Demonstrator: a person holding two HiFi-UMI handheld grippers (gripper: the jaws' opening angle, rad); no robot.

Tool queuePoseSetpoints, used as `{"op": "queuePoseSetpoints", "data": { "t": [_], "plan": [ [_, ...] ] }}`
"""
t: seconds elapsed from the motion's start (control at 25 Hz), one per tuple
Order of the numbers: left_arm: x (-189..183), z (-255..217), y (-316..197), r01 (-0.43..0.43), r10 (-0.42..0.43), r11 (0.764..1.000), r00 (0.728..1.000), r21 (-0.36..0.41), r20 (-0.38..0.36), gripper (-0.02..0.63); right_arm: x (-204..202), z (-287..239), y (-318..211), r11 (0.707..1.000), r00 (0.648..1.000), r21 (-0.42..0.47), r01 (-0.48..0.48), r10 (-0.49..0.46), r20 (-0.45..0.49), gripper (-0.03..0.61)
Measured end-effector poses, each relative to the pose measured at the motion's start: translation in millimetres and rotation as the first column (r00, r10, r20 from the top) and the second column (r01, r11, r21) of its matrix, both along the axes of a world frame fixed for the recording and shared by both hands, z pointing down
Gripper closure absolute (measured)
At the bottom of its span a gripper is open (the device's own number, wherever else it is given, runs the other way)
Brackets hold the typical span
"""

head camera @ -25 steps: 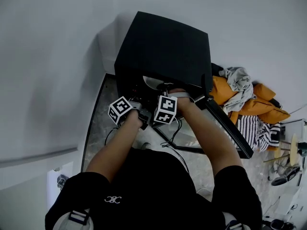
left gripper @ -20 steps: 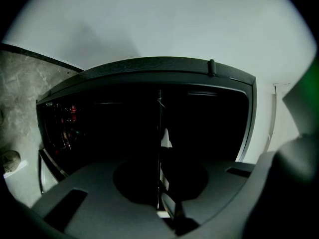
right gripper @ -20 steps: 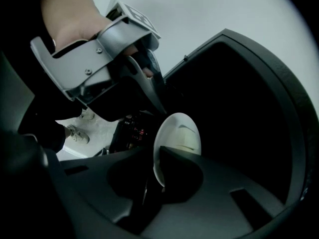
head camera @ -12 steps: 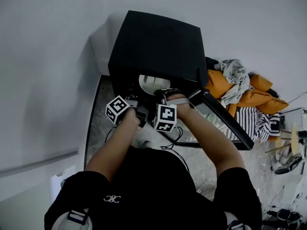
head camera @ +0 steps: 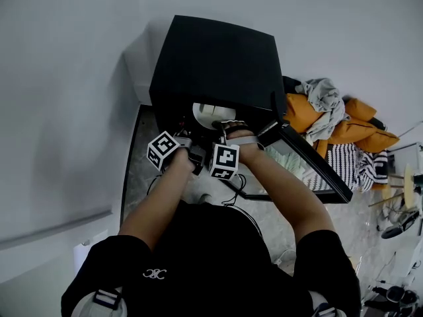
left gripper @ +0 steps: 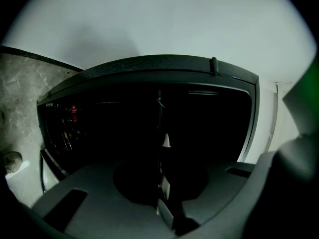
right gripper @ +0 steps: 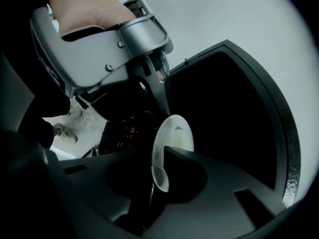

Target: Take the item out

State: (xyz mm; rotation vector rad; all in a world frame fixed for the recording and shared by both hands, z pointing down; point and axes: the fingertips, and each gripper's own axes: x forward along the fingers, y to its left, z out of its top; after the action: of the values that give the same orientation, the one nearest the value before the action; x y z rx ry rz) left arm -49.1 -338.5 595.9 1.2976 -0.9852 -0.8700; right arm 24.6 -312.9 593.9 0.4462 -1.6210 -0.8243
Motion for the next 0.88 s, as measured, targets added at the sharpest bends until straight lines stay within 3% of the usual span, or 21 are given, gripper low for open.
{"op": "queuePoseSetpoints", "data": {
  "t": [0.2,0.48,0.68,0.88],
  "plan": [
    [1,0,0,-0.008,0.008,1.0,1.0,0.001,-0.002,0.586,4,5,-7,0.996,1.0,0.084,0.003,-0.001,-0.027,0.508],
    [-1,-1,1,-0.013,0.013,1.0,1.0,-0.005,-0.007,0.586,2,-1,1,0.999,0.999,0.046,-0.014,0.012,0.043,0.522],
    [-1,-2,-1,-0.01,0.01,1.0,1.0,0.007,0.001,0.586,1,-30,-6,0.98,0.994,0.198,-0.016,-0.005,0.106,0.554],
    [0,1,-3,-0.009,0.009,1.0,1.0,0.013,0.005,0.586,10,-41,-2,0.963,0.987,0.264,-0.048,0.006,0.159,0.557]
  ]
}}
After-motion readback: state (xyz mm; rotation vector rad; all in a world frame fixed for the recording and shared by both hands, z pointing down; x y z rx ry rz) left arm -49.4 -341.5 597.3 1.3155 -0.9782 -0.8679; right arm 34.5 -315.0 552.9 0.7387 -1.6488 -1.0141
